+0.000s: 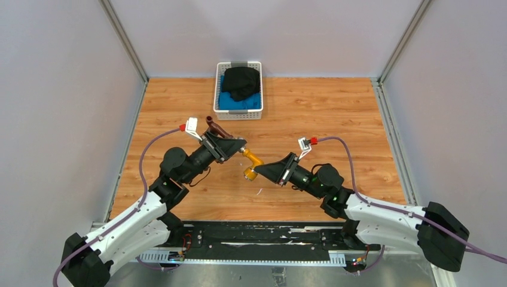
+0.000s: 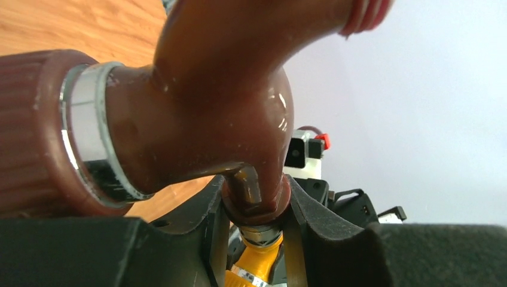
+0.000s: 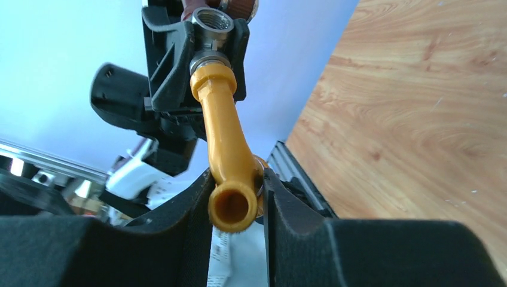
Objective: Install the water faucets
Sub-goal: Screw the water faucet onto the adaptor.
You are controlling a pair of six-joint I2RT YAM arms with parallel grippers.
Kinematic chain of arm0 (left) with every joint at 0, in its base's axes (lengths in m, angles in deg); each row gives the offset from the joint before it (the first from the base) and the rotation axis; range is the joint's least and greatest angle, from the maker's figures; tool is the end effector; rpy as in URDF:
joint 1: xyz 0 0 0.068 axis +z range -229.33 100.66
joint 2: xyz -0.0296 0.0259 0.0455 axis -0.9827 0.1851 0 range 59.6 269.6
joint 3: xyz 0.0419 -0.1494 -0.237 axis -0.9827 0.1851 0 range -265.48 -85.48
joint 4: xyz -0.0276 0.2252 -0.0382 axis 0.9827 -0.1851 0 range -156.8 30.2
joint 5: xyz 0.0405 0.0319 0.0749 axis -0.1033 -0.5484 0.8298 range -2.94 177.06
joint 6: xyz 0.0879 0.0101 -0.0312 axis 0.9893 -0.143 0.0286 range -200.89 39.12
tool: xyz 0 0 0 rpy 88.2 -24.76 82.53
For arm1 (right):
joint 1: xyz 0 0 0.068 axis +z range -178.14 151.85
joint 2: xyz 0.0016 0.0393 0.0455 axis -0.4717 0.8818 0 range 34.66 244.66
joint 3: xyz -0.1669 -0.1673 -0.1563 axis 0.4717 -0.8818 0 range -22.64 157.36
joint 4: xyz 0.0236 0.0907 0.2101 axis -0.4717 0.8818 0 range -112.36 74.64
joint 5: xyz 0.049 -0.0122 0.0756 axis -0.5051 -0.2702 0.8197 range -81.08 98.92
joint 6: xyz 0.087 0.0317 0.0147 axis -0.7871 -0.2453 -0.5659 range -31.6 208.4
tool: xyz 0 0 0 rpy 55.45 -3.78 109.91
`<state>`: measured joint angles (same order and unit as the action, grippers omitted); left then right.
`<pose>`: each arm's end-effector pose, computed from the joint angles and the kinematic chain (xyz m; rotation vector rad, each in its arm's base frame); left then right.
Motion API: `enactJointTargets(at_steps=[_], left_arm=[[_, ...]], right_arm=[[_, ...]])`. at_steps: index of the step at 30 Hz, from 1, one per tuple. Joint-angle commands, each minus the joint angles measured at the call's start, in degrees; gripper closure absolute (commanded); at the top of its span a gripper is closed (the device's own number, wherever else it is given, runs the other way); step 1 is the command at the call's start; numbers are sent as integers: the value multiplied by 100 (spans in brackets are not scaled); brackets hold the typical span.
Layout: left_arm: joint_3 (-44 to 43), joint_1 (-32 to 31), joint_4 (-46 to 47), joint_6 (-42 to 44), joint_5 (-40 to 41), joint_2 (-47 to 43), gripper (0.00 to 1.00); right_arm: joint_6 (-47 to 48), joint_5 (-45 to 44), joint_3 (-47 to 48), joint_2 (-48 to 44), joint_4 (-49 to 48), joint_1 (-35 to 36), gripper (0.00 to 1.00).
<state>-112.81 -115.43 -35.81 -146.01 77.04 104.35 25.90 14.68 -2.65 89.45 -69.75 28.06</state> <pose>0.1534 -0.1301 0.3190 -0.2574 1.6441 -1.5281 0.1171 0.1905 0.3014 -0.0125 1.6051 1.7614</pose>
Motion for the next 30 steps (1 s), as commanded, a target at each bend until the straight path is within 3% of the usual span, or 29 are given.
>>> enactJointTargets(at_steps=[1,4,7,12,21,24,27,30], left_arm=[[336,127,241,639,967,-261,100],[573,122,291,499,1449,-390,100],[596,125,178,222,1703,-487,100],[394,128,-302,-60,1853,-577,100],[-59,125,-1120,-139,2080,-916,100],[-457,129,-1707,-8,2120,-734,100],[-780,128,-2088,-61,1947,-400,100],[-963,125,-2255,-234,1793,-155,100]], right_arm=[[-1566,82,-149,198,-1899,-153,74],[-1855,73,-209,523,-2469,-154,44],[-1885,284,-207,649,-2366,-179,29],[-1446,379,-327,99,-1046,-247,26],[1197,-870,366,-2402,3828,-250,25],[2991,-808,429,-2688,3936,-180,30],[4048,-842,341,-2478,3580,16,30],[5082,-1211,738,-1922,3810,368,29]])
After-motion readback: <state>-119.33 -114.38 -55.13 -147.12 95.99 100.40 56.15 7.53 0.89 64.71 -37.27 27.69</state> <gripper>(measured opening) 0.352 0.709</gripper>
